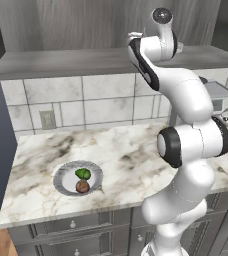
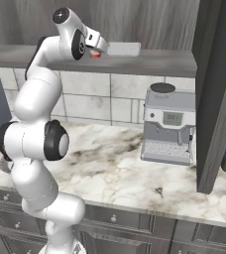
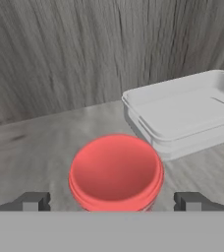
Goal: Pick the avocado and bread from the counter and place them on the plate. Then pick the jam from the cabinet and place it next to the plate. Lastly close the cabinet door.
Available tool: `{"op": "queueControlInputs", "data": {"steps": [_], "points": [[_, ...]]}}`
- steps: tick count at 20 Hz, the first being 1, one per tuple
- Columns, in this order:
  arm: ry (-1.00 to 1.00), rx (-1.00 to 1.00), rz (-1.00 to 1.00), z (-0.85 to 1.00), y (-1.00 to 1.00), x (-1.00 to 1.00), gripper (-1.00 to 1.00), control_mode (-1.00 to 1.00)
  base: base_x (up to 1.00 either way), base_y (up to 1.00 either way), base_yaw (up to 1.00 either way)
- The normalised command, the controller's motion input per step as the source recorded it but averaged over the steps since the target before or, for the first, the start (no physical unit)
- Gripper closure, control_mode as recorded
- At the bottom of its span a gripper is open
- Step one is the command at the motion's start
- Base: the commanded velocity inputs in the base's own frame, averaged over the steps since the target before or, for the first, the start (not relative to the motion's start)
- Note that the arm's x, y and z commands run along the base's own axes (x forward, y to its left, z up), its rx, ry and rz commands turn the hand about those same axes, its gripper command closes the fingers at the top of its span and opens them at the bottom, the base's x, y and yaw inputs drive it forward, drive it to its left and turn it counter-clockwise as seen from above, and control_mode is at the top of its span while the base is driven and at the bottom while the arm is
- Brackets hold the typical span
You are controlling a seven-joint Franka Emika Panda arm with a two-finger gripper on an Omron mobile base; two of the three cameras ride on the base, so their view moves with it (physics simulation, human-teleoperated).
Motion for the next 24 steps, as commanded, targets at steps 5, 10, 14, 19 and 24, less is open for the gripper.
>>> {"op": "queueControlInputs", "data": {"steps": [5, 10, 14, 19, 24], "points": [[0.0, 0.0, 0.0, -0.01, 0.0, 0.09, -1.0, -1.0, 0.0, 0.0, 0.0], [0.0, 0.0, 0.0, 0.0, 0.0, 0.09, -1.0, -1.0, 0.0, 0.0, 0.0], [0.0, -0.01, 0.0, -0.01, 0.0, 0.04, -1.0, -1.0, 0.0, 0.0, 0.0], [0.0, -0.01, 0.0, 0.0, 0.0, 0.0, 1.0, -1.0, 0.0, 0.0, 0.0], [0.0, 0.0, 0.0, 0.0, 0.0, 0.0, 1.0, -1.0, 0.0, 0.0, 0.0]]}}
